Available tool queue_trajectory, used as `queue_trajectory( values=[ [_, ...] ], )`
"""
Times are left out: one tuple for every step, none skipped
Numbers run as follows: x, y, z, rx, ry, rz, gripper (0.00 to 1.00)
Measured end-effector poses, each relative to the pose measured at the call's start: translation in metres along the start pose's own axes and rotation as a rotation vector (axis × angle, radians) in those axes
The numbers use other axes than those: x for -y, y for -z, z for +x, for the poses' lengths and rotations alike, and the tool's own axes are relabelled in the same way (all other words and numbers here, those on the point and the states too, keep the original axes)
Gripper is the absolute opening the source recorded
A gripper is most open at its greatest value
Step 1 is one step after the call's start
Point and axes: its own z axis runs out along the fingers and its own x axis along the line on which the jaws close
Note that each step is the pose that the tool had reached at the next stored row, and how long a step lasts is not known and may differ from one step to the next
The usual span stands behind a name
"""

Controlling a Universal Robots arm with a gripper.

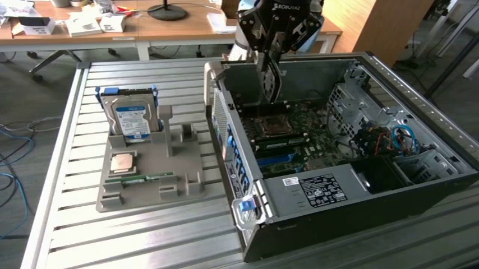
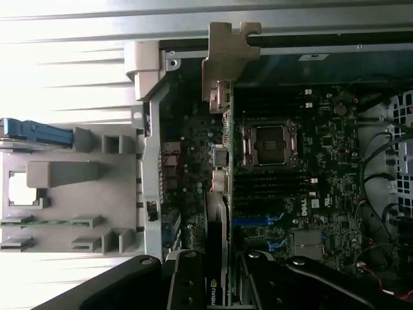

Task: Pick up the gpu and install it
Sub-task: 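Pick up the gpu and move the gpu toward the slot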

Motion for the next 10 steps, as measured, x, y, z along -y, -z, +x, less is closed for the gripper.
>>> queue_trajectory(
  values=[
    [-0.0002,-0.0001,-0.003,-0.0003,0.0,-0.001,0.26],
    [-0.0005,-0.0001,-0.006,-0.0005,0.0,-0.0019,0.26],
    [-0.0007,-0.0001,-0.01,-0.0008,0.0,-0.003,0.26],
    [-0.001,-0.0001,-0.013,-0.0012,0.0,-0.0043,0.26],
    [-0.0013,-0.0002,-0.017,-0.0015,0.0,-0.0055,0.26],
    [-0.0016,-0.0002,-0.021,-0.0019,0.0,-0.0067,0.26],
    [-0.0018,-0.0002,-0.024,-0.0021,0.0,-0.0079,0.26],
    [-0.0021,-0.0002,-0.028,-0.0025,0.0,-0.0089,0.26],
    [-0.0024,-0.0002,-0.031,-0.0028,0.0,-0.0098,0.26],
    [-0.0027,-0.0003,-0.035,-0.0031,0.0,-0.0108,0.26]
  ],
)
